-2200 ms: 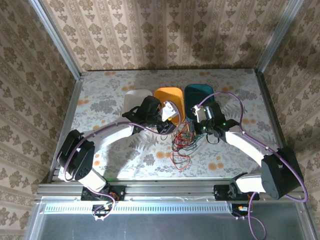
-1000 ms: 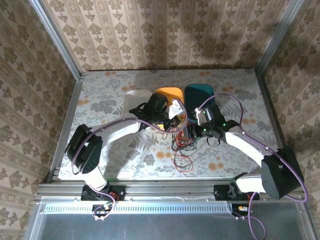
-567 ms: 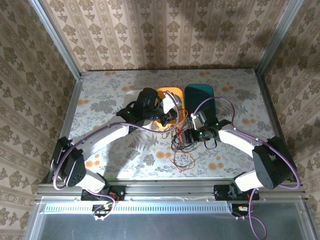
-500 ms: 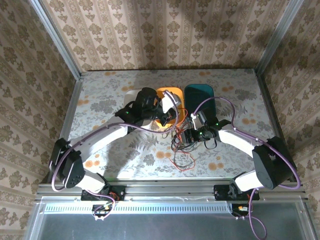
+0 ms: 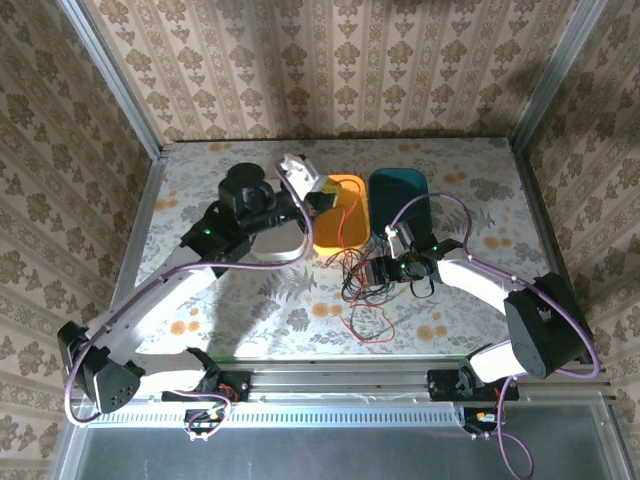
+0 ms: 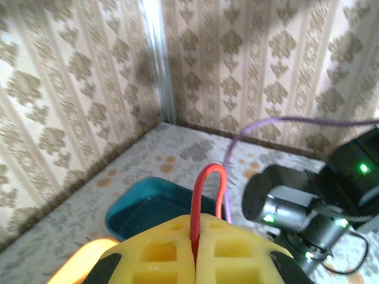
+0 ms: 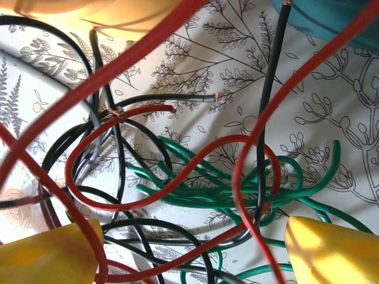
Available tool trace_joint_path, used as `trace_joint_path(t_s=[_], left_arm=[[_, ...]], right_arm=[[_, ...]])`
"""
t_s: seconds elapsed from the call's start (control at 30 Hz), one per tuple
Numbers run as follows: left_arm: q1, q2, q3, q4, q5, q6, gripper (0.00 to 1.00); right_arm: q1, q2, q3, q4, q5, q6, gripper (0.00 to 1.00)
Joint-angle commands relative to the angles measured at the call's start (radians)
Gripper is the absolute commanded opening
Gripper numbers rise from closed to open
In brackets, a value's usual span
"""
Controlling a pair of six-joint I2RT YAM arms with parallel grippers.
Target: Untangle the cables
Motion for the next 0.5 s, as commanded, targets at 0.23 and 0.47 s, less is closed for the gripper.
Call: trace_joint_path(t_s=[0.23, 0.47], left_arm=[[0.18, -0.09, 0.035, 0.172, 0.027, -0.185, 0.0], [0.247, -0.066, 0.038, 0.126, -0.218, -0.131, 0.0]], right_arm=[[-0.011, 0.001, -0.025, -0.005, 0.057, 0.025, 0.82], [-0.012, -0.065, -0.038, 0.021, 0.109, 0.034, 0.82]])
